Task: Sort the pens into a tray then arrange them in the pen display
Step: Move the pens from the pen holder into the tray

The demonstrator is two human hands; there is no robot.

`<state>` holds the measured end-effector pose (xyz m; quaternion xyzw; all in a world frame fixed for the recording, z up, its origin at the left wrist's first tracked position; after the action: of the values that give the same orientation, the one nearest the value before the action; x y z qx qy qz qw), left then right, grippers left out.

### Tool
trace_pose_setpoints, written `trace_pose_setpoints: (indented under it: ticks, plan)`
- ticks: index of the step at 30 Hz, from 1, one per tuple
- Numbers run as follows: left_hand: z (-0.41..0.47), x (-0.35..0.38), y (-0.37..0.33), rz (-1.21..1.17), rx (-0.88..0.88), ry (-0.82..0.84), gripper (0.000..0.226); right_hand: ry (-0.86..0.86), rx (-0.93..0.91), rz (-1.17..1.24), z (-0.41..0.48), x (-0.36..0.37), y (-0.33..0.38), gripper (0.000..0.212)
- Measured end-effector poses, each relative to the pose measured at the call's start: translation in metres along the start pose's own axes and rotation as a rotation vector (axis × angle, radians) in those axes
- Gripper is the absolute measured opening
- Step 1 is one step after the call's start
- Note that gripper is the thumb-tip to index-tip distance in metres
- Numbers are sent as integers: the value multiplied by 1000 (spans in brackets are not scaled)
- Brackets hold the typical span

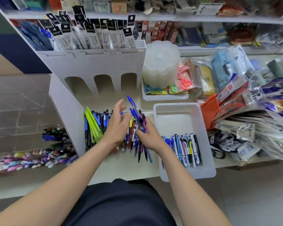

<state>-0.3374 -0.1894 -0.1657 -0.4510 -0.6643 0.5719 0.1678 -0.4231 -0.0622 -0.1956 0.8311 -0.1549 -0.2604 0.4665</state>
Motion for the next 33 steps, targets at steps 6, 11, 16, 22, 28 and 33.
trace_pose_setpoints:
  ticks: [6, 11, 16, 22, 28, 33]
  plan:
    - [7, 46, -60, -228, 109, 36, 46, -38, -70, -3, -23, -51, 4, 21]
    - [2, 96, -75, -172, 188, 38, 42, -170, -56, -95, -37, -111, -23, 31]
    - [3, 141, -62, 89, 181, 165, 52, -124, 37, -100, -47, -113, -70, 28]
    - [8, 169, -35, 368, 68, 330, 54, -179, 72, 68, -45, -88, -113, 35]
    - [6, 181, -17, 536, -51, 391, 51, -259, 10, 46, -48, -83, -116, 25]
    - [-9, 191, 11, 687, -50, 558, 71, -223, 52, -149, -53, -84, -139, 33]
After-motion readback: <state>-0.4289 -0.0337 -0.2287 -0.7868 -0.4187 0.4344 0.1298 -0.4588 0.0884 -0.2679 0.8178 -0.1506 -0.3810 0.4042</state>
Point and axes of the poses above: each hand's wrist, its own z-axis towards the middle knuckle, its own x-axis out of the palm, y = z × x, the point moved 5 cm from there along z, towards the middle knuckle, and after that the axes turned 2 degrees about z, right-handed, at the moved point
